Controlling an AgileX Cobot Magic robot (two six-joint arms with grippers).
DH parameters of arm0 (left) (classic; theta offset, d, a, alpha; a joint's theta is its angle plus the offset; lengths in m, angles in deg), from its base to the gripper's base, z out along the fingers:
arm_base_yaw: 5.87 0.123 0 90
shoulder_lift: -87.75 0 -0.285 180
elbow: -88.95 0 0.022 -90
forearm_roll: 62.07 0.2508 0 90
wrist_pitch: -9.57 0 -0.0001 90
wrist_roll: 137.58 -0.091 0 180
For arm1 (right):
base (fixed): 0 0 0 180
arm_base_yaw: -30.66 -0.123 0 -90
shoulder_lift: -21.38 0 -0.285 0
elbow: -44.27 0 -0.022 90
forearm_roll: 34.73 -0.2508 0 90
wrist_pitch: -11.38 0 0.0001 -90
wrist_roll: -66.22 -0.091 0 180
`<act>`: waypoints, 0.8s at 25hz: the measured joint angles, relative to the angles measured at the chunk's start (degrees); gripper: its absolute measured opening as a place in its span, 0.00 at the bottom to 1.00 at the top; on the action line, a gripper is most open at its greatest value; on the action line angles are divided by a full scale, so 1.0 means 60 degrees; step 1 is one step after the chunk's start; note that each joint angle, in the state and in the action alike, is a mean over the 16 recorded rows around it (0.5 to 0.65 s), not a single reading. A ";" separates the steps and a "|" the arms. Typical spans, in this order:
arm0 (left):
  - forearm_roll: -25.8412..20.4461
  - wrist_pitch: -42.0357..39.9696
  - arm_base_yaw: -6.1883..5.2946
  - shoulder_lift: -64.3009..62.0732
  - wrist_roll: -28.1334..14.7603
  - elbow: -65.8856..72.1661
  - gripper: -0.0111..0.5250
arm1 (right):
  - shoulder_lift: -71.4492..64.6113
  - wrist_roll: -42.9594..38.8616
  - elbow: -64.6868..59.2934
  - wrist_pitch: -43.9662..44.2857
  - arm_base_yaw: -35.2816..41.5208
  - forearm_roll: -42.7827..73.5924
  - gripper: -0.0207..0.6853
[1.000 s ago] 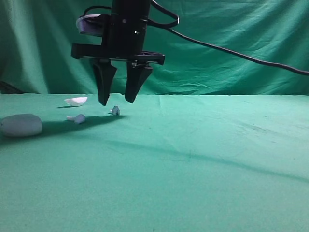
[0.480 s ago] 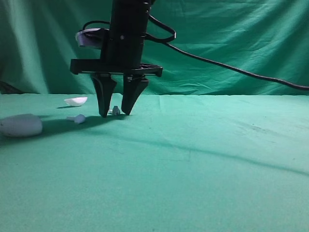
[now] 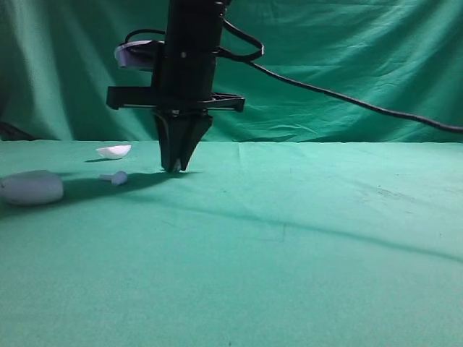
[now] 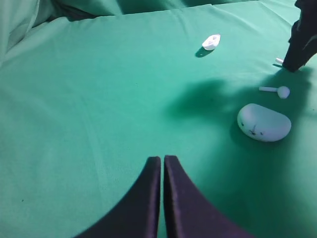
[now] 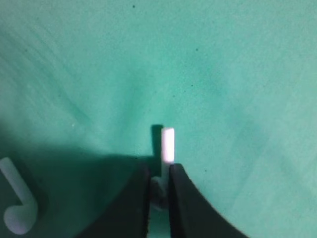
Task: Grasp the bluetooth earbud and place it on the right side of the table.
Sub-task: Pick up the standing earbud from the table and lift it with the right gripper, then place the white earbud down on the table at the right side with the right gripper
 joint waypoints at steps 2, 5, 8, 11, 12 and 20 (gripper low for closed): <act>0.0000 0.0000 0.0000 0.0000 0.0000 0.0000 0.02 | 0.0312 -0.0096 0.0019 0.0131 0.0055 0.0151 0.16; -0.0001 0.0000 0.0000 0.0000 0.0000 0.0000 0.02 | 0.0927 -0.0245 -0.0052 0.0330 0.0231 0.0359 0.16; 0.0000 0.0000 0.0000 0.0000 0.0000 0.0000 0.02 | 0.1738 -0.0399 -0.0399 0.0496 0.0552 0.0564 0.16; 0.0000 0.0000 0.0000 0.0000 0.0000 0.0000 0.02 | 0.2705 -0.0574 -0.1144 0.0553 0.1028 0.0745 0.16; 0.0000 0.0000 0.0000 0.0000 0.0000 0.0000 0.02 | 0.3045 -0.0625 -0.1495 0.0538 0.1220 0.0784 0.16; 0.0001 0.0000 0.0000 0.0000 0.0000 0.0000 0.02 | 0.5400 -0.0862 -0.5801 -0.0386 0.2849 0.0828 0.16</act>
